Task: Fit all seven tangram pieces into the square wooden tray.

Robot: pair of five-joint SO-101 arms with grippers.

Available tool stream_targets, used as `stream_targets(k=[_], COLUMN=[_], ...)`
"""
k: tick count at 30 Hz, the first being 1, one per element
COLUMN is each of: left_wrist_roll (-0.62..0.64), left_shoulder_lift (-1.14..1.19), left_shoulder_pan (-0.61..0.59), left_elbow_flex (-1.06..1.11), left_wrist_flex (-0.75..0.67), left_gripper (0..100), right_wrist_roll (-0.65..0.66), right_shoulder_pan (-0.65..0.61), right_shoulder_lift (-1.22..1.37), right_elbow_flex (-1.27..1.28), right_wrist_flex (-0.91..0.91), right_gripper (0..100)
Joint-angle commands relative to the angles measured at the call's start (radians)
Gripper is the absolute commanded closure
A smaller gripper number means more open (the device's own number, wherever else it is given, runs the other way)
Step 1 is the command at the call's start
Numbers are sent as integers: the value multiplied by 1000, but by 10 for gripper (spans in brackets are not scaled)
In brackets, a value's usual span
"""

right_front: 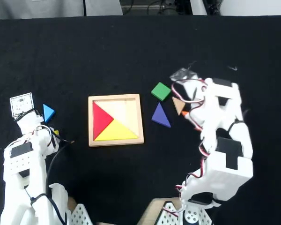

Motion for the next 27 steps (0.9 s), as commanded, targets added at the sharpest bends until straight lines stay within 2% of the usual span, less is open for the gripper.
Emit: stream_targets(k=[1,6,11,20,25,27], left_wrist_roll=[5,5,5,5,5,5], left_shoulder_lift=[-17,-17,-17,-17,-17,-17], left_shoulder_pan=[10,10,10,10,10,10], left_elbow_flex=[-4,-4,-4,-4,-4,-4], left_wrist_flex=[-14,-14,-14,-14,-14,-14], left_gripper=[809,809,809,809,809,809], right_wrist_roll=[-9,-29,-92,-95,-91,-92], right_shoulder_pan=[26,12,-38,-46,-26,-25], right_shoulder_lift=[-12,-5,-4,-2,7,25], right_elbow_flex=[-84,-88,-44,51,58,50], right_wrist_flex=[41,63,40,-94,-120,-118], right_gripper=[801,799,721,743,840,826])
